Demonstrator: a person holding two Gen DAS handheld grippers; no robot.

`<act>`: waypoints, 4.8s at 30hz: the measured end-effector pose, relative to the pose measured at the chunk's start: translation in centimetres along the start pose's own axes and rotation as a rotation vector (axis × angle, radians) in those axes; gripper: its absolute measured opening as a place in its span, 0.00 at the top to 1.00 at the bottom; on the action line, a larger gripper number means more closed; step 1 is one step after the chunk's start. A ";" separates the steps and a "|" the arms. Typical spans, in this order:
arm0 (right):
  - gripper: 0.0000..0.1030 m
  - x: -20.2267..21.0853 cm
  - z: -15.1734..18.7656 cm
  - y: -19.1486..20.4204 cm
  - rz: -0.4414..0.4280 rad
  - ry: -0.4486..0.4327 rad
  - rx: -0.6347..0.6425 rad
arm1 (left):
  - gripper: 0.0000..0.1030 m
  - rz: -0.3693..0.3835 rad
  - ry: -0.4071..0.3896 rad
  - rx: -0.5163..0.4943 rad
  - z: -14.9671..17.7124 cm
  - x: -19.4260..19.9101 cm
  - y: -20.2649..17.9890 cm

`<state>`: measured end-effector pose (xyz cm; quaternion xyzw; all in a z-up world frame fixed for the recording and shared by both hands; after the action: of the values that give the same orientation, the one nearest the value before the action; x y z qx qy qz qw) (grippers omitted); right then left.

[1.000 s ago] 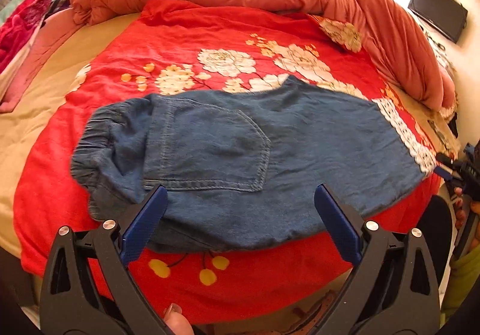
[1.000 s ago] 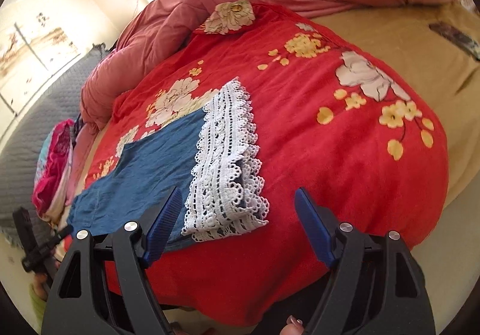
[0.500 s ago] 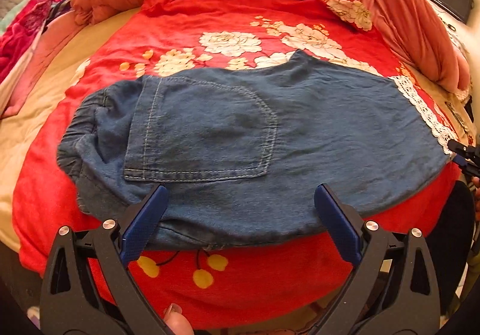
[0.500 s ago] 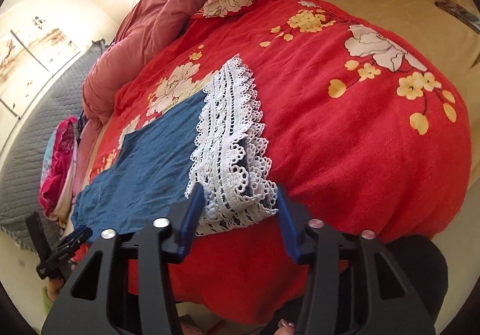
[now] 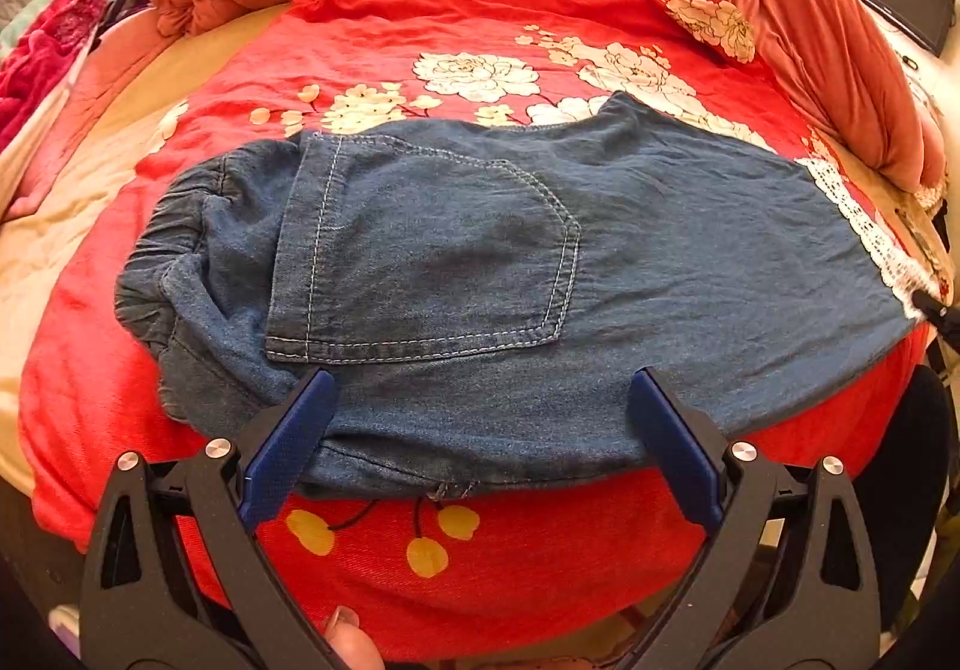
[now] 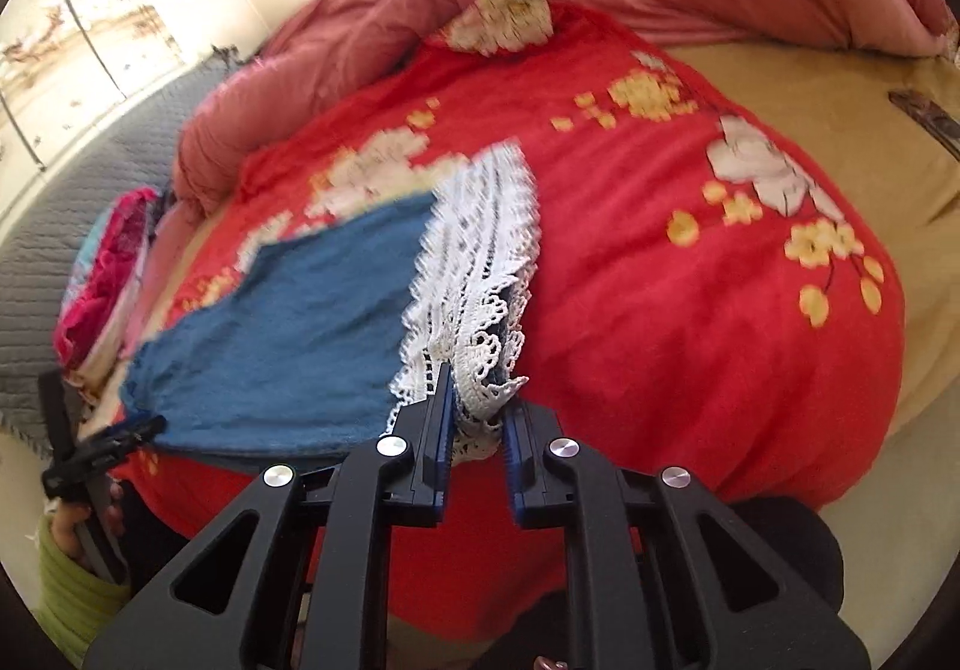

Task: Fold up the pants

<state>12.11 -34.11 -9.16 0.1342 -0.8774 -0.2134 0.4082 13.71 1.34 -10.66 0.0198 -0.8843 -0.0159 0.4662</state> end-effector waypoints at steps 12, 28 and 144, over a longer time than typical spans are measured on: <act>0.61 0.6 0.5 -1.5 0.068 -0.008 -0.029 | 0.11 -0.018 -0.017 -0.023 0.2 0.0 -0.4; 0.26 4.1 -2.1 5.4 0.028 -0.140 0.168 | 0.10 0.070 -0.093 -0.001 -1.3 4.4 -2.0; 0.83 -1.4 -2.8 5.3 -0.177 -0.205 0.027 | 0.85 0.673 0.170 -0.394 -14.4 -6.8 -33.3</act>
<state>14.82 -29.63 -5.91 0.1938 -0.9021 -0.2494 0.2941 30.11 -31.69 -9.72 -0.3596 -0.7797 -0.0301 0.5118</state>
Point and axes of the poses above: each gripper's, at about its wrist camera, not at the fingertips, and x roughly against the way its jaws point, y to its left, z to its underside, the point moved 10 cm from there along -x, roughly the way its jaws point, and after that the axes turned 8 degrees about -z, right-handed, at the moved point
